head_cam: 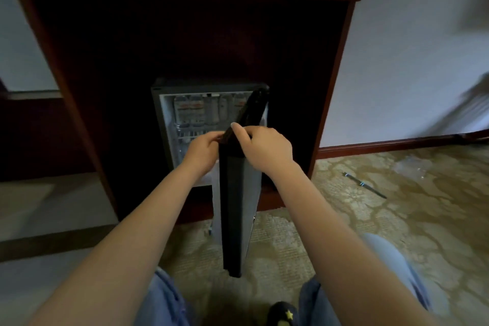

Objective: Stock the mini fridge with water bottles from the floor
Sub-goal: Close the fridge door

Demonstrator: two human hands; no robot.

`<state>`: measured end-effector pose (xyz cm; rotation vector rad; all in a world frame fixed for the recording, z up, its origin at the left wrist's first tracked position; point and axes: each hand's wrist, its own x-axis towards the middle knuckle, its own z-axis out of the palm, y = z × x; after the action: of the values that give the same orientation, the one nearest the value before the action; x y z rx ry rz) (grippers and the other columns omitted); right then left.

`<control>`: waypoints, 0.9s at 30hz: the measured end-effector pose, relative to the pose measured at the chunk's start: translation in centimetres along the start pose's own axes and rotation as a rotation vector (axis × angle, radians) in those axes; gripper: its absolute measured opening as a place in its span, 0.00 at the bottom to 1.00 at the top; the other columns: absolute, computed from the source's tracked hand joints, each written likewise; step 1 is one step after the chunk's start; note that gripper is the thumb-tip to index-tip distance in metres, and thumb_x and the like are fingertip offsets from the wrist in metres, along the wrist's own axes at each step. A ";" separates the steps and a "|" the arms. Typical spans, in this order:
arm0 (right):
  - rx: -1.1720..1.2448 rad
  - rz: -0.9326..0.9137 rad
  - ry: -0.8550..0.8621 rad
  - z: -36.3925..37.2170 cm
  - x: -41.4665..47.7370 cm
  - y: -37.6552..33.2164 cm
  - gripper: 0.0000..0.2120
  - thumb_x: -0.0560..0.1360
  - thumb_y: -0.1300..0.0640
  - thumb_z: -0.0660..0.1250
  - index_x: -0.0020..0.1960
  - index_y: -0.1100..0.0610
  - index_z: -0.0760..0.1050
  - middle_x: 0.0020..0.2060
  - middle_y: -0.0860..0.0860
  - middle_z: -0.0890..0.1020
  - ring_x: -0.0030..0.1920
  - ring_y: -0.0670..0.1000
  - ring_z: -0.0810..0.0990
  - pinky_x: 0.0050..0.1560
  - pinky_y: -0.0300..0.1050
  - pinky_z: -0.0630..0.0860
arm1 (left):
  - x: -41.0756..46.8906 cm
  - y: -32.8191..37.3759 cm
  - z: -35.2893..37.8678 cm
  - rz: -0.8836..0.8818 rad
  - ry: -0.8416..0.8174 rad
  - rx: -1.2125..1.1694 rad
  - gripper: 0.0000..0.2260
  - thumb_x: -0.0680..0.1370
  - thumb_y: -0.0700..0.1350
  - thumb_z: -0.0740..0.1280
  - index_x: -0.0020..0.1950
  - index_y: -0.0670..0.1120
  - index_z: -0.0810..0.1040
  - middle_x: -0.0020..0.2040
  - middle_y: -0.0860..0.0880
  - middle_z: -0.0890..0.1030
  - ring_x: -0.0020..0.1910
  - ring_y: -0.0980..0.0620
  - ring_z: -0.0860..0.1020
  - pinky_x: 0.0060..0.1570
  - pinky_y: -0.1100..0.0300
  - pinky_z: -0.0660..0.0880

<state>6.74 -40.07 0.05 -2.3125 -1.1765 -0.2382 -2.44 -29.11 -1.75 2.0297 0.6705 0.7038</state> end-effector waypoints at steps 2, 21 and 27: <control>0.022 -0.069 -0.052 1.7 1.0 -1.4 0.29 0.79 0.35 0.44 0.61 0.47 0.77 0.50 0.49 0.82 0.55 0.53 0.78 0.48 0.50 0.76 | 0.2 -1.4 -2.4 -0.056 0.111 -0.063 0.16 0.80 0.35 0.54 0.63 0.39 0.76 0.60 0.42 0.79 0.61 0.46 0.75 0.60 0.57 0.71; -0.369 -0.265 -0.261 13.3 18.2 -4.2 0.35 0.80 0.41 0.54 0.77 0.47 0.36 0.78 0.50 0.38 0.77 0.56 0.38 0.75 0.62 0.44 | 12.9 -9.6 -9.9 -0.206 0.172 0.719 0.34 0.78 0.50 0.61 0.78 0.46 0.45 0.78 0.49 0.37 0.77 0.45 0.43 0.72 0.46 0.60; -0.473 -0.343 -0.141 16.8 23.3 -3.3 0.36 0.80 0.41 0.53 0.77 0.49 0.34 0.77 0.50 0.37 0.77 0.56 0.37 0.73 0.64 0.40 | 19.0 -11.9 -8.8 -0.289 -0.019 0.810 0.39 0.78 0.51 0.63 0.77 0.46 0.38 0.75 0.52 0.30 0.77 0.49 0.37 0.73 0.47 0.54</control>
<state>16.89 -13.33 -4.00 -2.5370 -1.7447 -0.5342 2.39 -5.56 -3.44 2.5621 1.3633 0.2437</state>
